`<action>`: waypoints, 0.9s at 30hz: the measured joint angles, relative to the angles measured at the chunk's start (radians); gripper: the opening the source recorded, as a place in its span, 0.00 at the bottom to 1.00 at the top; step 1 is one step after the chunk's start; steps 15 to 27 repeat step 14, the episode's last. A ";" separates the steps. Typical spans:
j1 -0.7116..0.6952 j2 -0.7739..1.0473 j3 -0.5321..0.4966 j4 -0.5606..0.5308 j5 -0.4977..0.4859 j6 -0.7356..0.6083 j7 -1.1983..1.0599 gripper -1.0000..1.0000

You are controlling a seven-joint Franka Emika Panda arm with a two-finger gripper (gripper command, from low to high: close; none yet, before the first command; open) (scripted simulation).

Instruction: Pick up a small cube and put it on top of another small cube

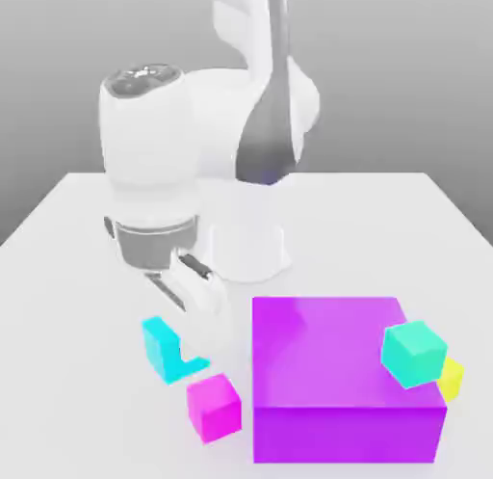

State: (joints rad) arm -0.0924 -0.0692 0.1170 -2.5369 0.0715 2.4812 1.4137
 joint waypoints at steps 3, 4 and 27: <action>0.117 -0.043 0.072 0.032 -0.001 -0.076 -0.060 0.00; 0.148 -0.056 0.099 0.042 -0.001 -0.099 -0.079 0.00; 0.245 0.037 0.192 0.024 -0.054 0.002 -0.096 1.00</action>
